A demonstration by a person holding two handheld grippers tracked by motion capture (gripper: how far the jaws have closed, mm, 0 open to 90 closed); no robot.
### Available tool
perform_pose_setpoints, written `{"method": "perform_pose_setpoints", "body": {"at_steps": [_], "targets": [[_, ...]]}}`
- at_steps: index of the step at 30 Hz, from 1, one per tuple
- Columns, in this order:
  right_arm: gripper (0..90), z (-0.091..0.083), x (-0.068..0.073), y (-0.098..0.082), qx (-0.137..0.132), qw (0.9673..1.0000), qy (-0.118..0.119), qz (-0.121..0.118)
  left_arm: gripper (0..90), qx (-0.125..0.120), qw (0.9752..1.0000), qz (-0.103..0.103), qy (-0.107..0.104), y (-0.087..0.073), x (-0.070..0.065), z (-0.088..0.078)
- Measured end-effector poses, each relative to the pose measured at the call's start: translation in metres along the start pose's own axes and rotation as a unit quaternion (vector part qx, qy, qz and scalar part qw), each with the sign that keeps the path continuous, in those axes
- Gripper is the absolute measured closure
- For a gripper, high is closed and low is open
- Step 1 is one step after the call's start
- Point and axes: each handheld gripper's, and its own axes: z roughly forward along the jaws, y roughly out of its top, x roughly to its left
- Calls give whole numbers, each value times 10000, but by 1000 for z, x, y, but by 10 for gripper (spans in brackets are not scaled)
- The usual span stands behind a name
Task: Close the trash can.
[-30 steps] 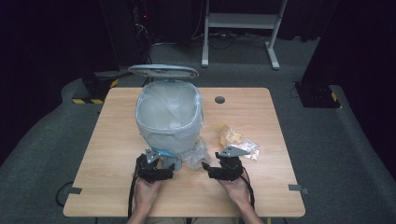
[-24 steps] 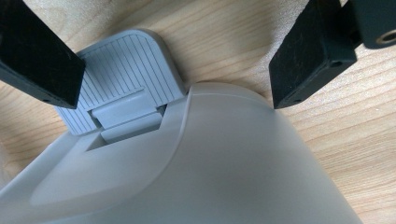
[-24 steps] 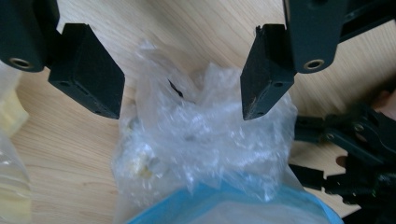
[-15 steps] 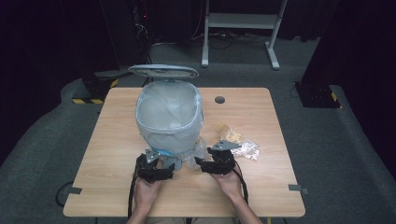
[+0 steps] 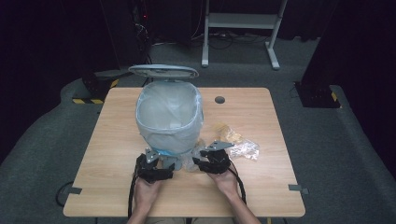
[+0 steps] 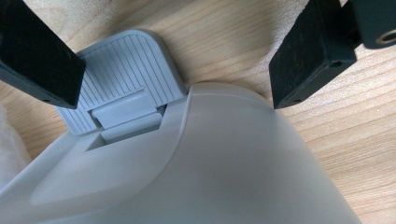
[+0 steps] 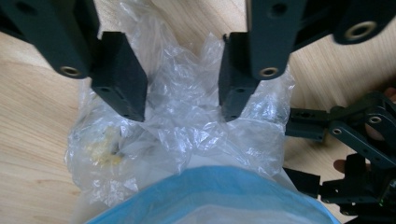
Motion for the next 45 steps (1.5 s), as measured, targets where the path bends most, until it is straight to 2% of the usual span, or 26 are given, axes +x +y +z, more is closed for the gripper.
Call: {"method": "perform_pose_setpoints", "body": {"at_steps": [7,8,9,14,20,26,28,31,45], "targets": [[711,9,-3,-1,174,9998,91,-90,39,20,10000,-31,-34,0,1,0],[711,9,-3,-1,174,9998,91,-90,39,20,10000,-31,-34,0,1,0],[775,11,-4,-2,241,9996,121,-102,39,15,10000,-36,-38,0,1,0],[852,7,-2,-6,171,9997,163,-100,39,12,10000,-38,-36,0,1,0],[870,-4,2,-7,102,9995,168,-261,39,8,10000,-3,-10,0,0,0],[872,-16,1,-7,13,9997,145,-173,39,13,10000,-26,-33,0,1,0],[873,-20,2,-7,-4,9997,111,-216,39,40,9999,-93,-93,0,0,0],[875,-27,3,-8,-33,9998,82,-195,39,18,10000,-54,-49,0,1,0],[875,-51,-7,-14,-264,9996,67,-53,39,47,9999,-119,-102,0,3,1]]}}
